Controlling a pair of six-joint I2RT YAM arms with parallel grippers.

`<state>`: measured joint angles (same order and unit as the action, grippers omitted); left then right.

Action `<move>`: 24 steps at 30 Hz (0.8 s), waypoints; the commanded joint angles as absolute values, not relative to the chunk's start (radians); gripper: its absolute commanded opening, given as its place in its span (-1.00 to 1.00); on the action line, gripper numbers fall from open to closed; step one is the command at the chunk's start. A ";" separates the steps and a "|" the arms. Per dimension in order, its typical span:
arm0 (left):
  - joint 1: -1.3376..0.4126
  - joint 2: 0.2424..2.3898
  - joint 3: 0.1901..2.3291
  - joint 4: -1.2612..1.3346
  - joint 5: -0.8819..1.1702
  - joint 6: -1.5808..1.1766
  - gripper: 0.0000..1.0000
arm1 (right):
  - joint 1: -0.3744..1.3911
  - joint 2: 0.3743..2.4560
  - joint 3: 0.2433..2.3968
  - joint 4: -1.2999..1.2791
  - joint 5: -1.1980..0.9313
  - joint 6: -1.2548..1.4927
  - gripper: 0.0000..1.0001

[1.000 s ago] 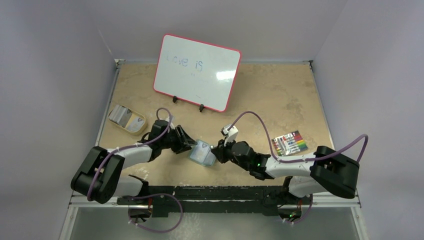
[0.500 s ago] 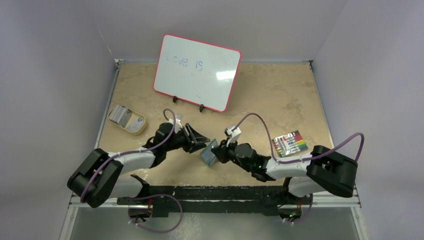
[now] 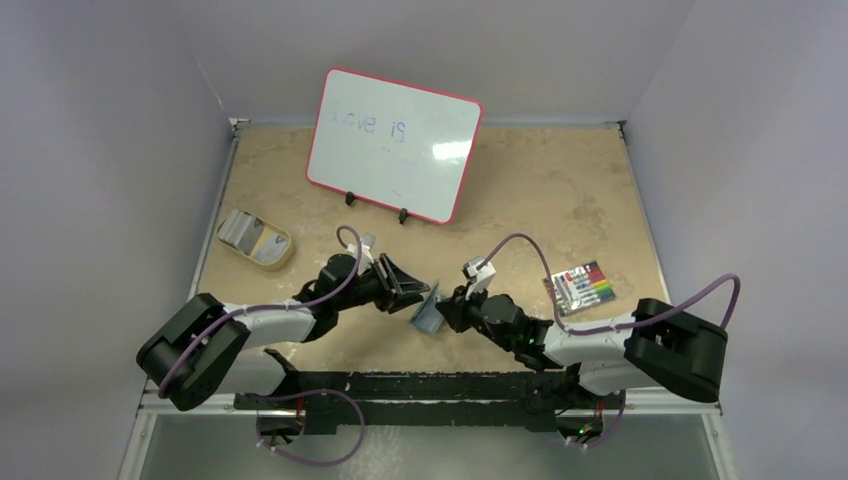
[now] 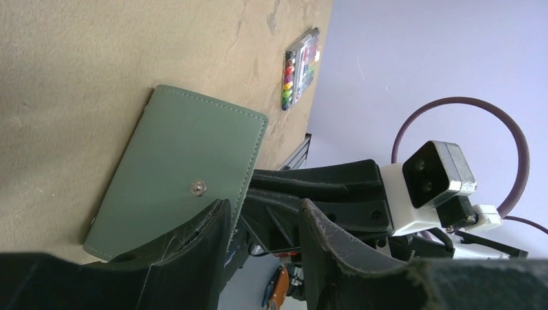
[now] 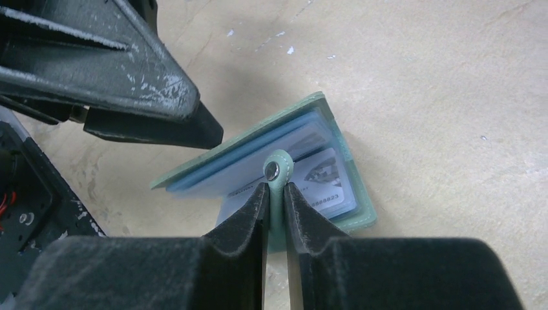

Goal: Put the credit cards into the card holder
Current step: Close the card holder at the center of the board.

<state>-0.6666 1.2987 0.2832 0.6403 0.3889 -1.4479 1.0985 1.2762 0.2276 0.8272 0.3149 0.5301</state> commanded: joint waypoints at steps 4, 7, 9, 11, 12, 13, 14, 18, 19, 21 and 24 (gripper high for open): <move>-0.711 1.345 0.316 0.661 0.332 -1.418 -0.16 | 1.094 1.215 0.192 0.878 0.420 0.580 -0.67; -0.719 1.361 0.345 0.598 0.317 -1.379 -0.16 | 1.094 1.180 0.165 0.891 0.431 0.588 -0.65; -0.720 1.369 0.355 0.580 0.301 -1.368 -0.16 | 1.094 1.155 0.153 0.907 0.449 0.572 -0.65; -0.722 1.382 0.366 0.573 0.296 -1.362 -0.17 | 1.094 1.134 0.136 0.938 0.449 0.544 -0.66; -0.723 1.389 0.375 0.566 0.295 -1.357 -0.18 | 1.094 1.126 0.127 0.953 0.448 0.530 -0.65; -0.726 1.396 0.385 0.559 0.293 -1.350 -0.19 | 1.094 1.120 0.121 0.967 0.448 0.517 -0.66; -0.729 1.405 0.395 0.557 0.292 -1.347 -0.21 | 1.094 1.116 0.116 0.978 0.447 0.503 -0.65; -0.757 1.434 0.428 0.579 0.291 -1.351 -0.35 | 1.094 1.113 0.114 0.990 0.446 0.464 -0.66; -0.766 1.443 0.439 0.583 0.291 -1.354 -0.35 | 1.094 1.116 0.114 0.993 0.446 0.459 -0.65; -0.785 1.458 0.452 0.599 0.291 -1.364 -0.35 | 1.094 1.122 0.114 1.003 0.444 0.448 -0.66; -0.809 1.473 0.474 0.612 0.290 -1.371 -0.30 | 1.094 1.138 0.110 1.033 0.429 0.439 -0.65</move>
<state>-0.7769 1.4590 0.4175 0.5465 0.2989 -1.3727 1.0985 1.1316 0.1169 0.9279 0.4095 0.4789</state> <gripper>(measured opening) 0.333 0.172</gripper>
